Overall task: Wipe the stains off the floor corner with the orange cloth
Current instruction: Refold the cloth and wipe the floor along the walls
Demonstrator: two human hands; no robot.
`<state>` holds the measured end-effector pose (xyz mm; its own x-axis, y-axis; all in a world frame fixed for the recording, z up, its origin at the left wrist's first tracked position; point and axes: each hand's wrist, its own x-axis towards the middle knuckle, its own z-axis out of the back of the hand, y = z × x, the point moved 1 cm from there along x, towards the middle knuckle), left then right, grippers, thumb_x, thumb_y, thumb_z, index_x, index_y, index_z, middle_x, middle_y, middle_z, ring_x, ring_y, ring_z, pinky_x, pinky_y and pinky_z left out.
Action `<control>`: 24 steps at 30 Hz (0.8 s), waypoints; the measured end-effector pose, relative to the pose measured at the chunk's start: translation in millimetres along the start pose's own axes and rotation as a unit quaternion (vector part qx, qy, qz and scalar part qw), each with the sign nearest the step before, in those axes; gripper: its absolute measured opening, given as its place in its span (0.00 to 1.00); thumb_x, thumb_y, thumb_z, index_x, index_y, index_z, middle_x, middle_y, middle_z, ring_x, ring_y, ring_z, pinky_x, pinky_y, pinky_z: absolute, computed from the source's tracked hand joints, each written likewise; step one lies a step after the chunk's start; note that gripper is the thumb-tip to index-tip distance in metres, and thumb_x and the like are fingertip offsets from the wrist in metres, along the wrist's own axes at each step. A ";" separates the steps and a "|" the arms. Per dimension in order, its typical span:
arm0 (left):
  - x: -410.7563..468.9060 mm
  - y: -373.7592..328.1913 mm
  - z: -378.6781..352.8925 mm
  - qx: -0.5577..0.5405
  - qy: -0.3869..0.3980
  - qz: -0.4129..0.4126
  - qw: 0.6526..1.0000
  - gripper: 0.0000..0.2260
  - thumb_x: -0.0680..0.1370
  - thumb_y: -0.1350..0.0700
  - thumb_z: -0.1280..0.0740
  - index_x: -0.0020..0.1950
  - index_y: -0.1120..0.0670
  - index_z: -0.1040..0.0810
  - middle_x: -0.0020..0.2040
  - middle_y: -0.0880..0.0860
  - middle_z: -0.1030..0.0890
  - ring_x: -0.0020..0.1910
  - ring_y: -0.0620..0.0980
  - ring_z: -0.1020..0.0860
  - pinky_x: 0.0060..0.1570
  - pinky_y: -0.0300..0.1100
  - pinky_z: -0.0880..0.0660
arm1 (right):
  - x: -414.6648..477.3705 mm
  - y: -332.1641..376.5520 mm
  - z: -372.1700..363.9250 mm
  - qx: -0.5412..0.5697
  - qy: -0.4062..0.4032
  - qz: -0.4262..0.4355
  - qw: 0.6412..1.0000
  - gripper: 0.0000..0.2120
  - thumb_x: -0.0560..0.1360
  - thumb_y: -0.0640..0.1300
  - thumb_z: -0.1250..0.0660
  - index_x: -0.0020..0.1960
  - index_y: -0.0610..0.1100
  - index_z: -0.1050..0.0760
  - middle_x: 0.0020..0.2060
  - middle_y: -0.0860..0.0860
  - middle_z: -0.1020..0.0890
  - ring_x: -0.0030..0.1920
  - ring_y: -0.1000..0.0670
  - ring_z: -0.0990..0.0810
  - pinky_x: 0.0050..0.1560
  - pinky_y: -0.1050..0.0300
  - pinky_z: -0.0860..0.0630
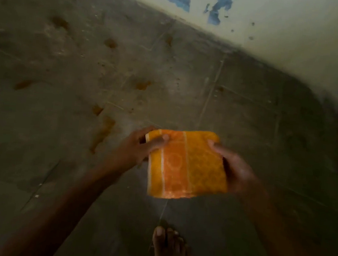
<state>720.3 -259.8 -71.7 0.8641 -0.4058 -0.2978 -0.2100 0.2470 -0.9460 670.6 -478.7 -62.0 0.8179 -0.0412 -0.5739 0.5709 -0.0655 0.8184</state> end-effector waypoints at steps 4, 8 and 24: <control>15.6 46.3 -71.4 0.060 -0.008 0.066 0.996 0.15 0.74 0.41 0.31 0.43 0.53 0.19 0.37 0.49 0.17 0.36 0.44 0.18 0.39 0.46 0.20 | -29.9 -199.0 -21.8 -0.232 -0.160 0.100 0.954 0.05 0.79 0.52 0.38 0.52 0.54 0.25 0.47 0.52 0.15 0.35 0.51 0.15 0.44 0.51 0.28; 23.3 50.4 -102.3 0.042 -0.006 0.071 0.997 0.15 0.76 0.44 0.32 0.53 0.54 0.21 0.45 0.53 0.17 0.39 0.44 0.18 0.34 0.34 0.25 | -26.9 -89.6 56.0 0.040 -0.139 -0.009 0.989 0.15 0.77 0.43 0.29 0.62 0.49 0.26 0.48 0.50 0.17 0.41 0.48 0.16 0.44 0.52 0.24; -58.7 114.4 -9.3 0.494 -0.133 0.095 0.854 0.37 0.71 0.31 0.43 0.75 0.50 0.39 0.76 0.55 0.38 0.73 0.58 0.36 0.67 0.57 0.34 | 84.6 -119.9 23.8 -0.378 -0.440 -0.082 0.810 0.48 0.68 0.77 0.52 0.80 0.49 0.45 0.79 0.38 0.42 0.78 0.32 0.46 0.72 0.23 0.50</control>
<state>641.3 -215.9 -163.6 0.9585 -0.0930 -0.2696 0.0161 0.9615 -0.2744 669.7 -498.0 -209.4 0.5488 -0.8107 -0.2038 0.8197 0.4740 0.3217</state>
